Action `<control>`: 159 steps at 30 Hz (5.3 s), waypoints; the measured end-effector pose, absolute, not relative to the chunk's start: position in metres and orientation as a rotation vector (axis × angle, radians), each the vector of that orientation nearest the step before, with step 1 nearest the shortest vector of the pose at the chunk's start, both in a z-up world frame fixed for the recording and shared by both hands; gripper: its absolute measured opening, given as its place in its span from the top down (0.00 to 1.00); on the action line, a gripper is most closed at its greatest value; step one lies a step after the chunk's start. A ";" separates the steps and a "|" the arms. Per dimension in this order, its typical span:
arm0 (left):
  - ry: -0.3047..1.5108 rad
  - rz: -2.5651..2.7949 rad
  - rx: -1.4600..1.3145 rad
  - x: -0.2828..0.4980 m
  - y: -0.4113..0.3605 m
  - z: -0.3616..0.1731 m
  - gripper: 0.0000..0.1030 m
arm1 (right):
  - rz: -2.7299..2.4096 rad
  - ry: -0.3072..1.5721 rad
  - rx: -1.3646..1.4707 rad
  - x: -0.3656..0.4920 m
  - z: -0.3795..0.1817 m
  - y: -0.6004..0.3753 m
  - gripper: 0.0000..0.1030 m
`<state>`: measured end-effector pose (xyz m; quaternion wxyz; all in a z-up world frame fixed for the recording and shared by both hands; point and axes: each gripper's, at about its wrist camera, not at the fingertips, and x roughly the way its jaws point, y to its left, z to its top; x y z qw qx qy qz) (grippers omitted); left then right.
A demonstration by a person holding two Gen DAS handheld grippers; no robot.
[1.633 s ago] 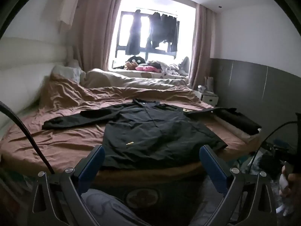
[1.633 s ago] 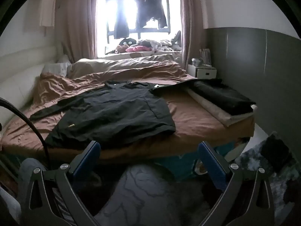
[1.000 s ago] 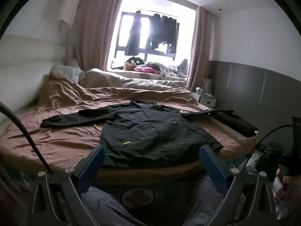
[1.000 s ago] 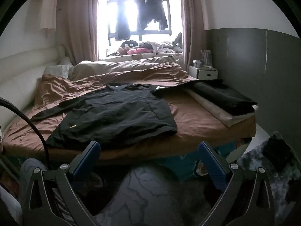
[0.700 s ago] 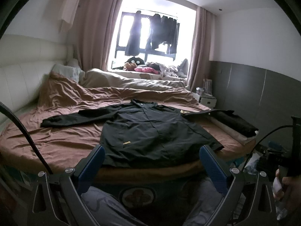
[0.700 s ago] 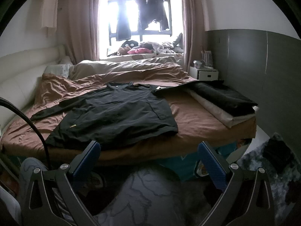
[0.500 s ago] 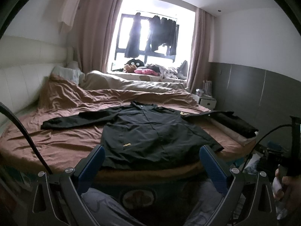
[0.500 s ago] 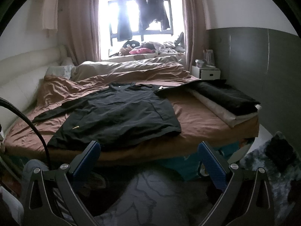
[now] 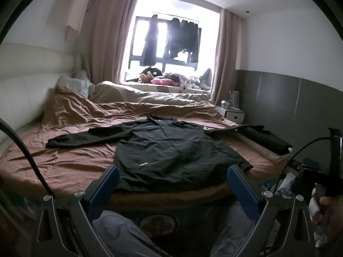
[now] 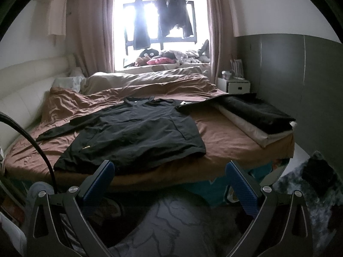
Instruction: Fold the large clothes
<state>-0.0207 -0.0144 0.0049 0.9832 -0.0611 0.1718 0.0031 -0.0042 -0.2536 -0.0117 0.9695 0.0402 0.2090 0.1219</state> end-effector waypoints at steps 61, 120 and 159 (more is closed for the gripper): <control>0.286 0.132 -0.284 -0.035 0.089 0.022 0.02 | 0.432 0.448 0.025 0.051 0.033 -0.175 0.00; 0.757 0.585 -0.861 0.322 0.445 -0.185 0.37 | 0.735 0.744 -0.039 0.555 -0.027 0.081 0.25; 0.337 0.252 -0.527 0.446 0.374 0.055 1.00 | 0.862 0.987 0.268 0.655 -0.048 0.094 0.30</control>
